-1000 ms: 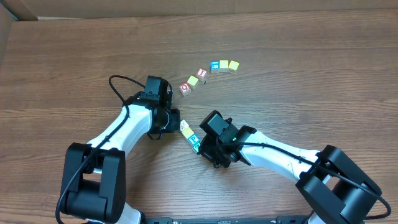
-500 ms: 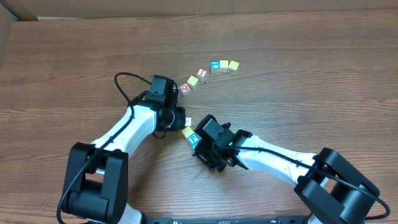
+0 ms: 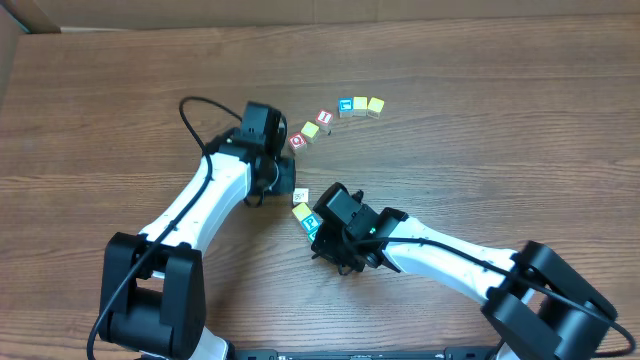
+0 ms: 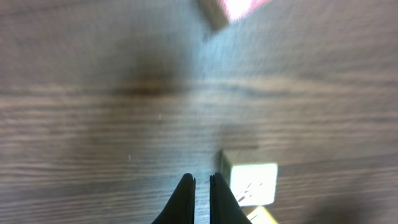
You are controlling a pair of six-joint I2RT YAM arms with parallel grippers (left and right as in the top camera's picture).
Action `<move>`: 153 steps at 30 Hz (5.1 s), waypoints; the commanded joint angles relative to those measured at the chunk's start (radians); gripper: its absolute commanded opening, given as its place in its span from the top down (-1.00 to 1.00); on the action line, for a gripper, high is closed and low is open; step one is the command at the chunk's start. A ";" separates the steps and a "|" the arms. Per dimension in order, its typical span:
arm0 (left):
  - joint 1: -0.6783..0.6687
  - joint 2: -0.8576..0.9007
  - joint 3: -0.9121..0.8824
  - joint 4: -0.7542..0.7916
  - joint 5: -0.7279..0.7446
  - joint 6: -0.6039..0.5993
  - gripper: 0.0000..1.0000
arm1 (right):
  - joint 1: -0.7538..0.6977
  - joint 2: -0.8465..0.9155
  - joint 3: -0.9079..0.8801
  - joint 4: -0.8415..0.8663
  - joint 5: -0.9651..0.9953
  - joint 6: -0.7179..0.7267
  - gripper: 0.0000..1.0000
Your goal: Flip 4 blocks
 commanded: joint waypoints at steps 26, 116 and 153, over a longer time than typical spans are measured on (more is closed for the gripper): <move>-0.013 0.179 0.053 0.123 0.090 -0.105 0.92 | -0.393 -0.056 0.142 -0.268 0.286 -0.488 0.81; 0.134 0.180 0.211 -0.215 -0.133 -0.305 0.83 | -0.210 0.207 0.142 0.273 -0.120 -0.733 0.92; 0.111 0.180 0.177 -0.329 -0.044 -0.233 0.91 | -0.173 0.205 0.146 0.225 -0.028 -0.750 0.92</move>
